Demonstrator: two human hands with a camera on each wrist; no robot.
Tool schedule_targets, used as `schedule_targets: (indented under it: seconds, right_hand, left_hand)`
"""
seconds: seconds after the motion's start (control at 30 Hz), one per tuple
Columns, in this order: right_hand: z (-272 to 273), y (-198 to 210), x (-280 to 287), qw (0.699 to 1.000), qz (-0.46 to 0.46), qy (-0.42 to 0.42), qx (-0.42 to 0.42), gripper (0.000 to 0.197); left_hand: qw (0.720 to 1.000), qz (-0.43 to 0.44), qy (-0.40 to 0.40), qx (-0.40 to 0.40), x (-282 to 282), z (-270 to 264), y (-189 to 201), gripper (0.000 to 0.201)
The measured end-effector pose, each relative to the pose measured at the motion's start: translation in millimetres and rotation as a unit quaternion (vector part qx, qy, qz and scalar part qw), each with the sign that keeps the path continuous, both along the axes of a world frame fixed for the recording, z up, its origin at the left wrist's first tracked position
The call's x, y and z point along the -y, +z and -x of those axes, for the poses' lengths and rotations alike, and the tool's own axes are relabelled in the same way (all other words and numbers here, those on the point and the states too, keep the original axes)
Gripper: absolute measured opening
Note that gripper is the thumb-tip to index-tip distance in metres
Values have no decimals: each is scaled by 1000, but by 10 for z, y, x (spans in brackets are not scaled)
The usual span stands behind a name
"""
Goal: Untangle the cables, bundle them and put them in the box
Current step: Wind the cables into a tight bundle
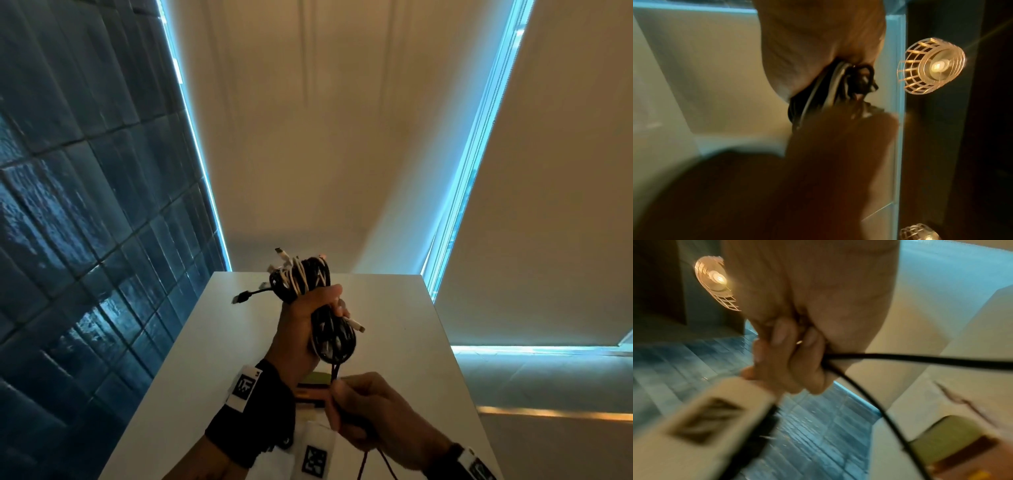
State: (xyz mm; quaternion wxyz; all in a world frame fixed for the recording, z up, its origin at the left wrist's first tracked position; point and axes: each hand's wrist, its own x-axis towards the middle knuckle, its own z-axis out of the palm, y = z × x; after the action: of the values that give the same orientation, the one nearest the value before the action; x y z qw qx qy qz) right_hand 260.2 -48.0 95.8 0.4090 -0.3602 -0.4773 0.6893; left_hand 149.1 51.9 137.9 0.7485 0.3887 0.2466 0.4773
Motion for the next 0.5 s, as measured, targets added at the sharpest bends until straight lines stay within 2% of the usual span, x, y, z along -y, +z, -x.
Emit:
schedule_targets:
  seconds: [0.07, 0.13, 0.23, 0.3, 0.4, 0.43, 0.5]
  right_hand:
    - [-98, -47, -78, 997, 27, 62, 42, 40]
    - [-190, -20, -159, 988, 24, 121, 92, 24]
    - [-315, 147, -280, 960, 20, 185, 207, 19]
    - [-419, 225, -334, 935, 54, 186, 296, 14]
    - [-507, 244, -412, 912, 52, 226, 337, 23]
    - [-525, 272, -421, 900, 36, 230, 370, 23]
    - [-569, 316, -447, 892, 0, 250, 377, 31]
  left_hand:
    - [997, 22, -71, 1, 108, -17, 81, 24]
    - [989, 49, -139, -9, 248, -23, 112, 22]
    - [974, 54, -212, -61, 430, -11, 58, 21]
    - [969, 48, -214, -111, 512, 9, -14, 24]
    - [973, 36, -180, -140, 547, 61, -102, 18]
    - [974, 33, -173, -144, 553, 82, -123, 15]
    - [975, 36, -162, -149, 578, 115, -161, 10]
